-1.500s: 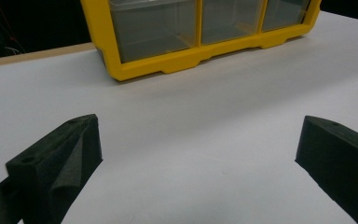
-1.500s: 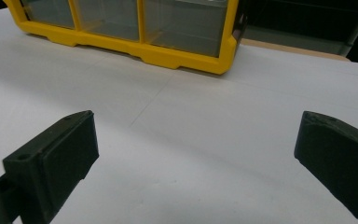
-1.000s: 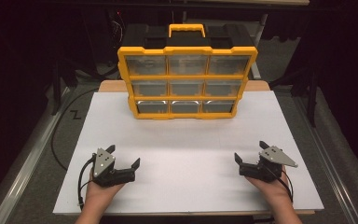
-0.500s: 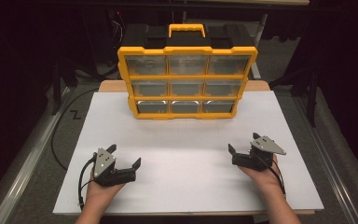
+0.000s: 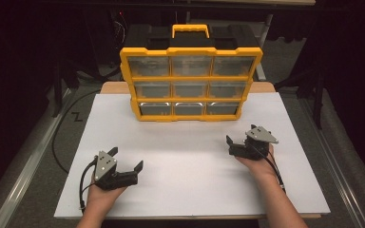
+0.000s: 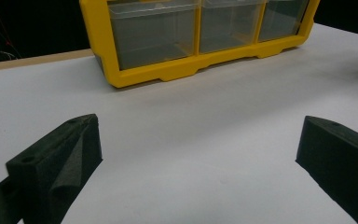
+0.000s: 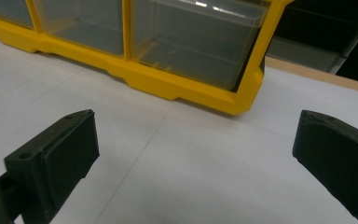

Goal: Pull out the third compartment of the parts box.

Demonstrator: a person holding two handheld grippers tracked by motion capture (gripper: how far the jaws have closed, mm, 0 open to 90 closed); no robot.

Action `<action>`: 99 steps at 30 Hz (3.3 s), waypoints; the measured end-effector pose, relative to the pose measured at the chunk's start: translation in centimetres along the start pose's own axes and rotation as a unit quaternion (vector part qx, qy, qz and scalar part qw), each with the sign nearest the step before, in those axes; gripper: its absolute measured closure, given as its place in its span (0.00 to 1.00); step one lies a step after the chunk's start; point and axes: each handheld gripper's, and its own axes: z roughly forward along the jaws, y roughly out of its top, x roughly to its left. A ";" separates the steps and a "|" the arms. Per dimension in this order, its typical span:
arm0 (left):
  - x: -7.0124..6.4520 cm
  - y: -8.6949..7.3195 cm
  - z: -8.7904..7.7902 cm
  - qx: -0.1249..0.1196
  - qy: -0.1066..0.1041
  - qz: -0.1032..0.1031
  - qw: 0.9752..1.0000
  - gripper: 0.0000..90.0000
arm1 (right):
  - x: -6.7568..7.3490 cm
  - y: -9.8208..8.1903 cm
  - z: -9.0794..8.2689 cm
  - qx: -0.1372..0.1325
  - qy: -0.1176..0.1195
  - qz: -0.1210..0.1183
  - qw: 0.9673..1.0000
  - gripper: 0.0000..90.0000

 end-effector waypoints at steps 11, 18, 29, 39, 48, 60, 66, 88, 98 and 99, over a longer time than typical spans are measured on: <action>0.3 0.0 -0.3 -0.007 0.003 -0.008 1.000 0.01 | 0.1 0.0 -1.0 0.004 -0.016 -0.052 0.999 0.02; 0.7 0.0 -0.5 -0.010 0.006 -0.015 1.000 0.02 | -0.1 -0.8 -2.1 0.020 -0.020 -0.082 0.996 0.02; 0.7 0.0 -0.6 -0.013 0.004 -0.013 1.000 0.03 | -0.2 -1.9 -2.2 0.052 -0.029 -0.133 0.989 0.02; 0.5 0.0 -0.5 -0.011 0.006 -0.008 1.000 0.03 | 1.2 -2.1 -2.1 0.066 -0.035 -0.211 0.975 0.02; 0.6 0.0 -0.5 -0.012 0.006 -0.008 1.000 0.04 | 2.2 -1.9 -2.3 0.066 -0.042 -0.264 0.961 0.02; 0.6 0.0 -0.6 -0.013 0.006 -0.009 1.000 0.04 | 3.5 -1.7 -2.6 0.065 -0.055 -0.344 0.935 0.02; 0.6 0.0 -0.6 -0.013 0.006 -0.008 1.000 0.04 | 4.0 -1.7 -2.7 0.069 -0.065 -0.372 0.924 0.02; 0.6 0.1 -0.6 -0.013 0.005 -0.005 1.000 0.04 | 6.4 -1.4 -3.3 0.062 -0.089 -0.500 0.859 0.03; 0.6 0.1 -0.6 -0.012 0.005 -0.007 1.000 0.04 | 7.1 -1.5 -3.5 0.063 -0.089 -0.538 0.836 0.03; 0.6 0.1 -0.7 -0.013 0.004 -0.005 1.000 0.04 | 7.2 -1.5 -3.5 0.064 -0.090 -0.544 0.832 0.03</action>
